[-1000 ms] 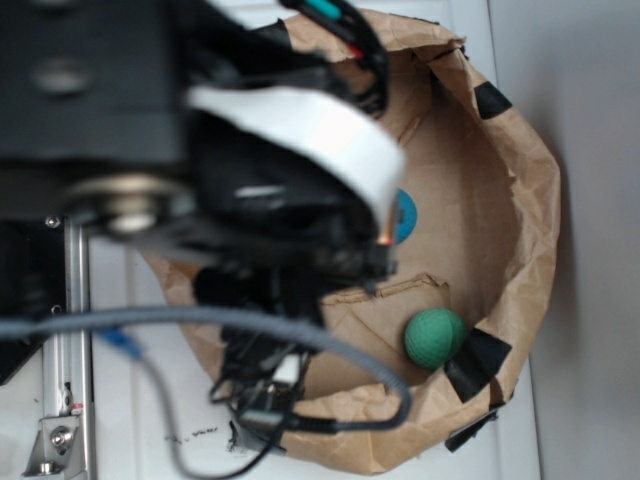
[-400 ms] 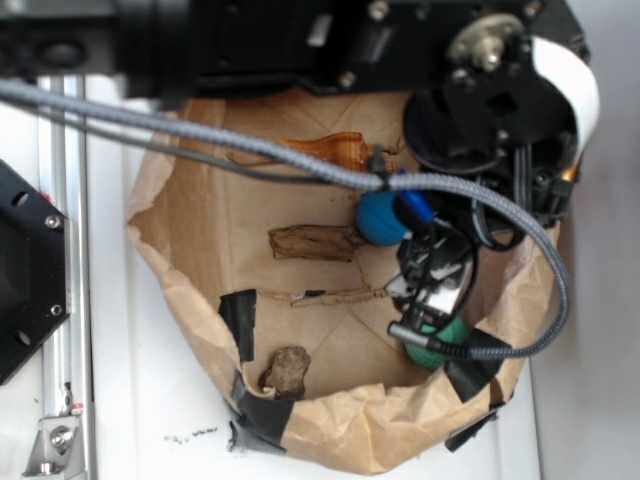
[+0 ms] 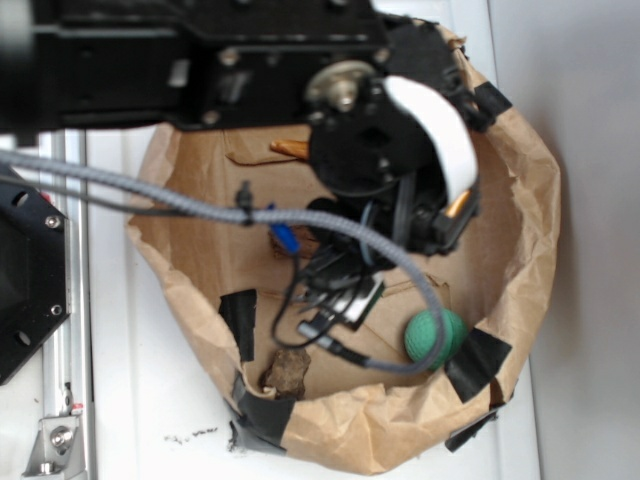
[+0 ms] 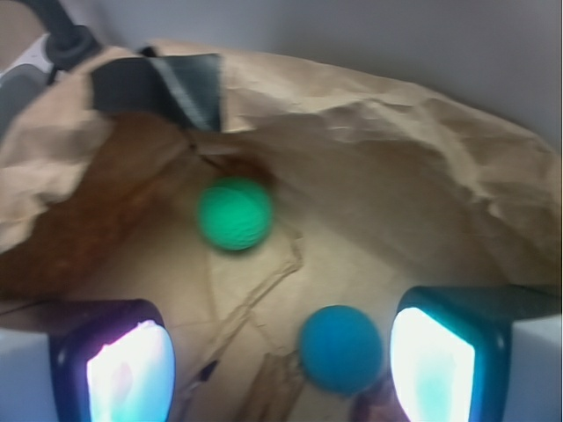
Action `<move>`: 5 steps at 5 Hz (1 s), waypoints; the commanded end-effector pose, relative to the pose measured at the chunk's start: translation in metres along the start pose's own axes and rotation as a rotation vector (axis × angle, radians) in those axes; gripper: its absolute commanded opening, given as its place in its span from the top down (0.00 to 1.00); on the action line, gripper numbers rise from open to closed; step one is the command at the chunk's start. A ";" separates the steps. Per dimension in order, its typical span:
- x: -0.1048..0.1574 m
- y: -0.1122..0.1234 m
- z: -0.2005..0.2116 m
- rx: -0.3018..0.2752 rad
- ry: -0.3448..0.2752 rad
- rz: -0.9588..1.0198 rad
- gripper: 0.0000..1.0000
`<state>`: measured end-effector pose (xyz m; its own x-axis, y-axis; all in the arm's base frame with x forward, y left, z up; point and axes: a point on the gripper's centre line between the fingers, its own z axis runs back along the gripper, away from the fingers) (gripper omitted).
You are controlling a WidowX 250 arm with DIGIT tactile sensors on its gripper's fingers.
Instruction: Grab the green ball.
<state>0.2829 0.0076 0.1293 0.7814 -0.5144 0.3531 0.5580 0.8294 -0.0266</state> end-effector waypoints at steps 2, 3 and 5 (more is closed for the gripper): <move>0.006 0.004 -0.035 0.012 -0.008 -0.048 0.00; 0.010 0.003 -0.051 -0.032 -0.019 -0.063 0.00; 0.027 -0.019 -0.071 -0.060 -0.041 -0.125 0.00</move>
<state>0.3083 -0.0252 0.0557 0.7318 -0.5779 0.3611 0.6402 0.7647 -0.0734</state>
